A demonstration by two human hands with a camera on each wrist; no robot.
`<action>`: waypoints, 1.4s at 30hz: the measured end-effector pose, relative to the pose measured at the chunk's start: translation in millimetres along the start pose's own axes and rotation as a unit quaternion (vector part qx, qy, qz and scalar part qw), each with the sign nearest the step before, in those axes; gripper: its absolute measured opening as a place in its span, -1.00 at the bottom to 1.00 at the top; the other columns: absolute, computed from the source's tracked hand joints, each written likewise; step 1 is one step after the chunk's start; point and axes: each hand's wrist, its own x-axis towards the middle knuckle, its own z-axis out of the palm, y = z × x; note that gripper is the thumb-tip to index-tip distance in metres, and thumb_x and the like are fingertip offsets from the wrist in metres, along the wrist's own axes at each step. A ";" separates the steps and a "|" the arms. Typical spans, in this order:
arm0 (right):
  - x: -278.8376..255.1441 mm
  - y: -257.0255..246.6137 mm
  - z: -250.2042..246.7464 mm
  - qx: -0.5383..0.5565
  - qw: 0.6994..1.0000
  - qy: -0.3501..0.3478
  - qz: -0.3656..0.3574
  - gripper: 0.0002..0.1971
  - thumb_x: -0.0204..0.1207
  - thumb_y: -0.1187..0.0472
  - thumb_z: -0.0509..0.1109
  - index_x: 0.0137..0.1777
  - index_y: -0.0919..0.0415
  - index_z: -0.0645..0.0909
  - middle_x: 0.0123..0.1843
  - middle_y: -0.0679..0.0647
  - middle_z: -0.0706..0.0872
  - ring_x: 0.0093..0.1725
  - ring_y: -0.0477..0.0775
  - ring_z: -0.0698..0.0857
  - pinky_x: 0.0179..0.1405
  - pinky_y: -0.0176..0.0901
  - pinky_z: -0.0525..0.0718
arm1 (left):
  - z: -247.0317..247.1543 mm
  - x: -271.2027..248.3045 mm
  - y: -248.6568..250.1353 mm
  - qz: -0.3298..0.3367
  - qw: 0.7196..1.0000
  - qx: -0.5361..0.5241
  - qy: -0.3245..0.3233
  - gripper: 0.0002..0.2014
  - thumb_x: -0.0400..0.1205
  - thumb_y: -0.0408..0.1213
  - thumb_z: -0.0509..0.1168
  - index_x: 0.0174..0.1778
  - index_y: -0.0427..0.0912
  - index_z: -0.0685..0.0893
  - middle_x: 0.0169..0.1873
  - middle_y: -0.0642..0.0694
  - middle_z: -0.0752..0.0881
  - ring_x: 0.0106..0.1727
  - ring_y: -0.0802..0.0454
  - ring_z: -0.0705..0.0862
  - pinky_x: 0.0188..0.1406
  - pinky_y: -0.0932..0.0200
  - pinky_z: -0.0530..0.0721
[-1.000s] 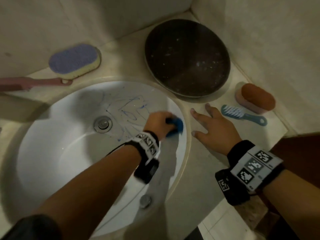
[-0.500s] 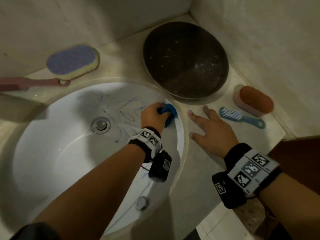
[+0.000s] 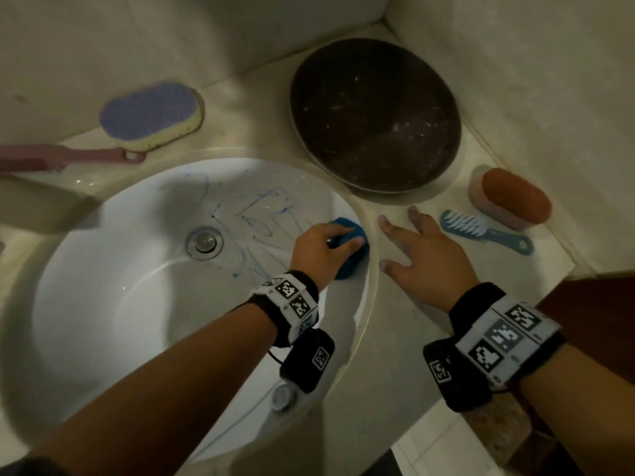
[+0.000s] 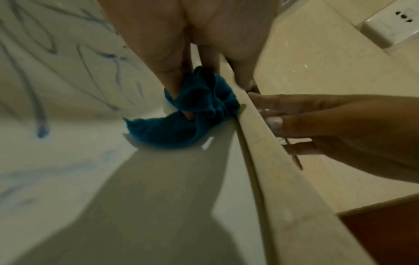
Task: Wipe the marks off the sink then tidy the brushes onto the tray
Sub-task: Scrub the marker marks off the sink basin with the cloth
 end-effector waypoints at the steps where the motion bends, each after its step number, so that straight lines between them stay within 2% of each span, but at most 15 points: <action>1: -0.1 0.2 0.0 0.000 1.000 0.001 -0.001 -0.29 0.51 -0.11 0.34 0.59 -0.31 0.06 0.70 0.09 -0.03 0.63 0.11 0.19 0.49 -0.08 0.36 | 3.2 0.5 -1.1 -0.006 1.000 0.003 0.014 -0.73 0.55 -0.16 0.41 0.15 -0.12 0.74 0.18 -0.08 0.67 0.19 0.01 0.61 0.12 0.33 0.47; 5: 0.7 2.6 0.1 -0.002 1.000 -0.005 -0.009 -0.29 0.52 -0.12 0.32 0.59 -0.32 0.04 0.70 0.08 -0.04 0.64 0.09 0.14 0.50 -0.12 0.31 | -14.8 27.7 -7.9 -0.042 0.994 0.021 0.103 -0.67 0.56 -0.28 0.40 0.25 -0.16 0.69 0.24 -0.15 0.68 0.27 -0.10 0.61 0.28 0.24 0.47; 7: 0.7 3.2 0.5 -0.002 1.000 -0.004 -0.010 -0.29 0.52 -0.12 0.32 0.59 -0.32 0.03 0.70 0.07 -0.05 0.64 0.08 0.13 0.51 -0.13 0.29 | -23.2 35.4 -11.0 -0.041 0.992 0.036 0.117 -0.64 0.56 -0.28 0.39 0.29 -0.15 0.67 0.26 -0.16 0.68 0.29 -0.13 0.61 0.34 0.18 0.48; 11: 0.3 1.5 0.6 -0.002 1.000 -0.001 -0.007 -0.29 0.52 -0.11 0.33 0.59 -0.31 0.04 0.70 0.08 -0.05 0.65 0.09 0.12 0.51 -0.12 0.30 | 2.1 4.8 -11.4 0.000 0.995 0.102 0.018 -0.64 0.55 -0.29 0.40 0.28 -0.17 0.67 0.26 -0.16 0.65 0.30 -0.11 0.58 0.30 0.24 0.42; 13: 0.2 0.3 -0.7 -0.003 1.000 -0.002 -0.005 -0.29 0.52 -0.11 0.33 0.59 -0.31 0.04 0.70 0.08 -0.04 0.64 0.09 0.13 0.51 -0.11 0.30 | 2.2 0.4 -12.0 0.009 0.994 0.106 0.004 -0.65 0.56 -0.30 0.39 0.28 -0.18 0.67 0.27 -0.16 0.65 0.31 -0.10 0.57 0.26 0.33 0.38; 18: 0.1 0.2 -1.4 -0.012 1.000 -0.004 -0.002 -0.29 0.51 -0.13 0.32 0.59 -0.32 0.03 0.70 0.06 -0.04 0.64 0.08 0.15 0.49 -0.12 0.32 | -27.3 47.7 -1.1 -0.062 0.979 -0.035 0.191 -0.68 0.54 -0.36 0.38 0.23 -0.22 0.71 0.19 -0.22 0.72 0.22 -0.16 0.65 0.22 0.24 0.52; 19: 0.1 -0.3 -1.4 -0.013 1.000 -0.006 -0.001 -0.29 0.51 -0.13 0.32 0.59 -0.33 0.03 0.70 0.06 -0.05 0.64 0.08 0.15 0.50 -0.12 0.31 | -25.0 44.2 1.5 -0.061 0.980 -0.029 0.185 -0.68 0.54 -0.35 0.39 0.22 -0.21 0.71 0.18 -0.21 0.73 0.21 -0.14 0.66 0.20 0.23 0.53; 23: 0.3 -2.4 -2.2 -0.013 1.000 -0.013 0.004 -0.28 0.51 -0.11 0.33 0.59 -0.32 0.04 0.70 0.08 -0.05 0.65 0.09 0.11 0.52 -0.10 0.30 | 1.6 10.8 -1.9 -0.006 0.999 0.047 0.017 -0.68 0.51 -0.35 0.42 0.19 -0.18 0.72 0.19 -0.15 0.70 0.23 -0.08 0.62 0.14 0.36 0.41; 26: -0.1 -5.4 -4.9 -0.020 0.999 -0.032 0.007 -0.27 0.52 -0.11 0.33 0.60 -0.30 0.01 0.70 0.11 -0.06 0.65 0.11 0.10 0.54 -0.09 0.27 | -2.4 18.4 -3.7 -0.012 0.999 0.047 0.001 -0.69 0.51 -0.34 0.44 0.18 -0.17 0.73 0.20 -0.13 0.70 0.24 -0.05 0.62 0.16 0.37 0.42; 28: -1.8 -9.0 -12.8 -0.044 0.997 -0.064 0.006 -0.28 0.52 -0.12 0.32 0.61 -0.25 0.03 0.69 0.11 0.03 0.62 0.11 0.19 0.52 -0.08 0.30 | -13.6 23.9 0.3 -0.028 0.999 -0.009 0.038 -0.71 0.51 -0.35 0.44 0.16 -0.18 0.74 0.15 -0.15 0.72 0.19 -0.07 0.64 0.22 0.25 0.53; 29: -1.6 -12.6 -20.3 -0.052 0.997 -0.065 -0.002 -0.33 0.52 -0.12 0.32 0.60 -0.21 0.14 0.64 0.11 0.20 0.56 0.09 0.32 0.46 -0.09 0.37 | -19.9 24.8 1.7 -0.038 0.996 -0.045 0.074 -0.72 0.50 -0.36 0.45 0.14 -0.18 0.75 0.12 -0.16 0.73 0.16 -0.09 0.66 0.22 0.19 0.59; 31: 1.7 -27.3 -40.7 -0.039 0.998 -0.029 -0.036 -0.48 0.52 -0.10 0.33 0.48 -0.13 0.41 0.41 0.02 0.56 0.34 -0.01 0.55 0.28 -0.16 0.48 | -33.3 24.1 -1.7 -0.053 0.984 -0.084 0.146 -0.73 0.50 -0.37 0.45 0.12 -0.21 0.75 0.10 -0.19 0.73 0.14 -0.13 0.68 0.21 0.15 0.62; 33: 14.6 -51.4 -62.1 -0.010 0.994 0.002 -0.108 -0.54 0.52 -0.03 0.35 0.43 -0.08 0.48 0.29 0.00 0.65 0.24 -0.03 0.61 0.22 -0.17 0.51 | -49.0 22.1 -13.6 -0.081 0.973 -0.082 0.198 -0.71 0.53 -0.38 0.42 0.18 -0.24 0.72 0.16 -0.19 0.71 0.19 -0.14 0.66 0.25 0.18 0.58; 37: 70.3 -109.5 -90.5 -0.056 0.965 0.030 -0.255 -0.48 0.58 0.12 0.29 0.55 0.04 0.33 0.54 0.09 0.40 0.48 0.10 0.42 0.47 -0.08 0.35 | -79.6 25.6 -41.0 -0.126 0.938 -0.128 0.296 -0.67 0.54 -0.36 0.42 0.23 -0.26 0.65 0.23 -0.25 0.65 0.23 -0.22 0.62 0.35 -0.06 0.57; 42: 135.6 -160.5 -80.5 -0.185 0.930 -0.002 -0.318 -0.38 0.63 0.14 0.21 0.65 0.02 0.08 0.71 0.06 -0.01 0.62 0.17 0.19 0.57 0.04 0.27 | -104.7 52.9 -34.7 -0.138 0.897 -0.166 0.386 -0.70 0.52 -0.36 0.41 0.17 -0.23 0.65 0.16 -0.20 0.69 0.17 -0.15 0.64 0.22 0.10 0.58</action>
